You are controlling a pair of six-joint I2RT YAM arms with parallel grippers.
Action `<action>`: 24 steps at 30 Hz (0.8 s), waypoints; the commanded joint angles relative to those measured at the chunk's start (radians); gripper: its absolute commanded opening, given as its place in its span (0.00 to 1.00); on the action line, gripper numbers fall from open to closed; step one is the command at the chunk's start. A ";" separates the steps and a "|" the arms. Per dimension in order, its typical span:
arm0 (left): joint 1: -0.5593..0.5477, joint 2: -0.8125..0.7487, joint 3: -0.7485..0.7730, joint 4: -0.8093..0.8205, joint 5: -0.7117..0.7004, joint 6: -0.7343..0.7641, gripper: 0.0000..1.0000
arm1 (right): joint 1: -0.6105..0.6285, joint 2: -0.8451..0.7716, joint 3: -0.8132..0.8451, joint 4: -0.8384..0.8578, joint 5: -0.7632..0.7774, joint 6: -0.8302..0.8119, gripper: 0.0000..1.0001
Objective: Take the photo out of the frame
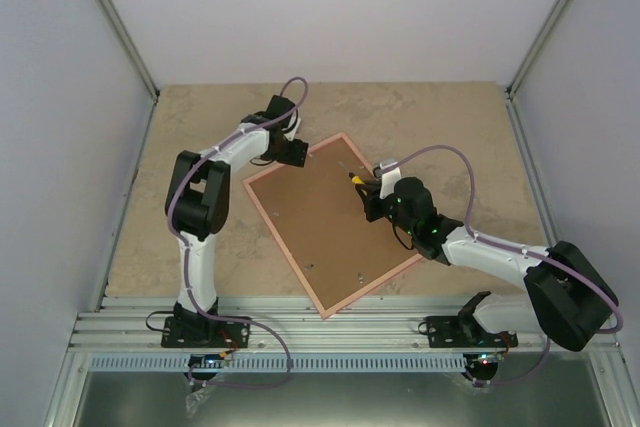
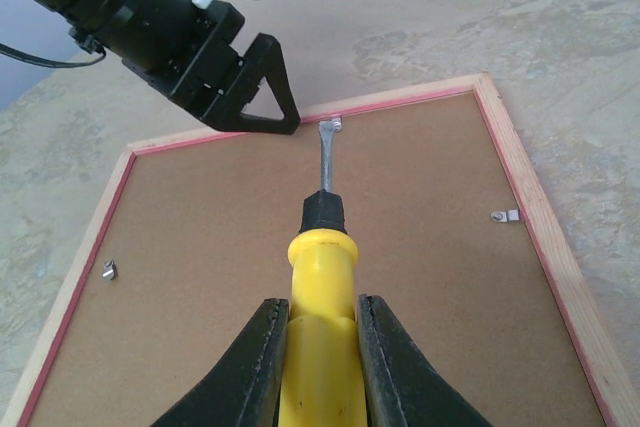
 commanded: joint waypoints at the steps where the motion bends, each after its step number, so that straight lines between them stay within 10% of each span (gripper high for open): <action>1: 0.022 0.030 0.032 -0.040 0.077 0.074 0.79 | -0.006 -0.017 -0.008 0.040 0.007 -0.013 0.00; 24: 0.039 0.111 0.063 -0.084 0.133 0.061 0.33 | -0.006 -0.010 -0.004 0.039 -0.009 -0.011 0.01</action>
